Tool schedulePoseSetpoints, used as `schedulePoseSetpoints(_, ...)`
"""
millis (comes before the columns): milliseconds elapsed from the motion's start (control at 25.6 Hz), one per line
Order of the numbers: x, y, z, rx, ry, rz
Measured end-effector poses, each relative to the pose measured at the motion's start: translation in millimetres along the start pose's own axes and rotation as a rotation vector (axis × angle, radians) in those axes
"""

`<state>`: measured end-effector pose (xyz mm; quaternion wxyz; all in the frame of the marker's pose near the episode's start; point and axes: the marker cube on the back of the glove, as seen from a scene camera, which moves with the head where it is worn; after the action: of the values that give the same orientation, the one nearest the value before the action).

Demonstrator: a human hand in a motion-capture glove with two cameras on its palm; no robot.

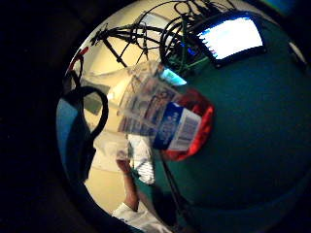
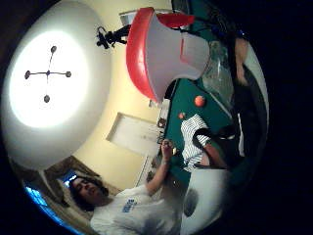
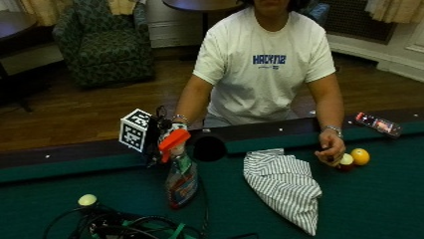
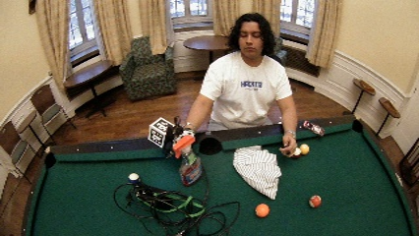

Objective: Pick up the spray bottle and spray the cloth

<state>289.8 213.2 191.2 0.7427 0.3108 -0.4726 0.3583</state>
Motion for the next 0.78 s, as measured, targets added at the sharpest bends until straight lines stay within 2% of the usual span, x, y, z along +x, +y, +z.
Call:
schedulePoseSetpoints(547, -5, 10, -5, 0.035, -0.058, -0.018)
schedulePoseSetpoints(782, -11, 5, -6, 0.147, 0.046, -0.006)
